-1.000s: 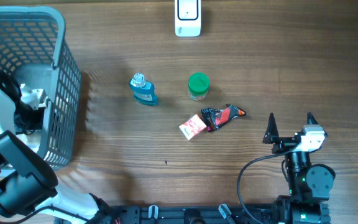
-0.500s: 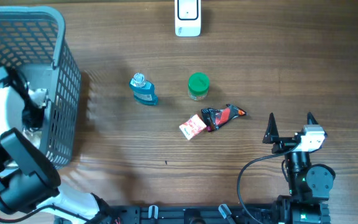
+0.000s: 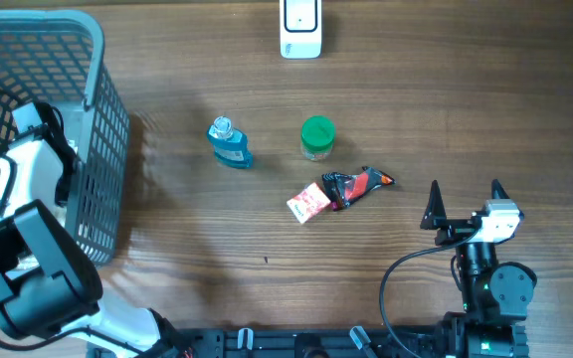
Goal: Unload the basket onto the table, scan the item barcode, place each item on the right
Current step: 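Grasp the clear plastic bag inside the basket with the left gripper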
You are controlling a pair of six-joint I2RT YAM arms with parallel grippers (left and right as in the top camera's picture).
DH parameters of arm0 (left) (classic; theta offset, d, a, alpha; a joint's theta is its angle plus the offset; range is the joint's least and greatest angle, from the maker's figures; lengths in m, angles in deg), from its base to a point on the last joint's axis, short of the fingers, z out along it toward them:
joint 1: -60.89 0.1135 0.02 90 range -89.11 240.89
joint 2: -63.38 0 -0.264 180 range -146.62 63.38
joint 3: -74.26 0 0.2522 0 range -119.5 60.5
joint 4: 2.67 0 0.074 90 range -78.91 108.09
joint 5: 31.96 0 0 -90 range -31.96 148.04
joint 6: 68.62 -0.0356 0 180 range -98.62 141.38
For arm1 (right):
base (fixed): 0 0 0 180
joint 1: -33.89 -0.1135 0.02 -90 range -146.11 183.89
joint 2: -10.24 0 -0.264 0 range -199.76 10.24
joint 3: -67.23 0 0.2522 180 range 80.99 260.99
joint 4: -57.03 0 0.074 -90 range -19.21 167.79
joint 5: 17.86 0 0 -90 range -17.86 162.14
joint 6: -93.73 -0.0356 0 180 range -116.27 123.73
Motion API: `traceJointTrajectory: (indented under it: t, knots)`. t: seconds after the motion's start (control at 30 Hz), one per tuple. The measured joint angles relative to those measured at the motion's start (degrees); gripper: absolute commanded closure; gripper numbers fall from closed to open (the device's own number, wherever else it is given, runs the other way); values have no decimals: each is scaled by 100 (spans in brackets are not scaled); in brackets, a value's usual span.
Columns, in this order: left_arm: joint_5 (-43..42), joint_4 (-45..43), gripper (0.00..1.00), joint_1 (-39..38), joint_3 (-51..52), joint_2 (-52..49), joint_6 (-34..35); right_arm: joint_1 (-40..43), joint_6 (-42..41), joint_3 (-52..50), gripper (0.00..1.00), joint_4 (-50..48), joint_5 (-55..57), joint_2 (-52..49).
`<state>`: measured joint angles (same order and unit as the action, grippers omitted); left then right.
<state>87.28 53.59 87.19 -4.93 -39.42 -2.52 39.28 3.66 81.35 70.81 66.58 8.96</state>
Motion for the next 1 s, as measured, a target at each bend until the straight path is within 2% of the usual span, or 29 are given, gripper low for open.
traceJointTrajectory:
  t: [0.17,0.37,0.53,0.57,0.6,0.67,0.7,0.73,0.83,0.93,1.0]
  knots:
    - [699,-74,0,0,286,76,850,0,2,0,0,-2,0,0]
    - [234,44,2,87,297,153,1246,0,2,0,0,-2,0,0]
    - [-343,72,47,83,310,177,1318,0,2,0,0,-2,0,0]
    - [-404,70,53,81,323,173,1364,0,2,0,0,0,-2,0]
    - [-501,68,53,79,330,162,1351,0,2,0,0,0,-2,0]
    - [-553,66,50,68,339,142,1368,0,2,0,0,-2,-2,0]
    - [-551,63,34,68,341,140,1373,0,2,0,0,0,-2,0]
    - [-520,66,12,66,341,140,1377,0,0,0,0,-2,-2,0]
    - [-24,92,1,59,310,164,1390,0,0,0,0,-2,-2,0]
    - [323,76,0,28,313,179,1425,0,0,0,0,-2,0,0]
    - [645,17,4,28,337,153,1460,0,2,0,0,-2,0,0]
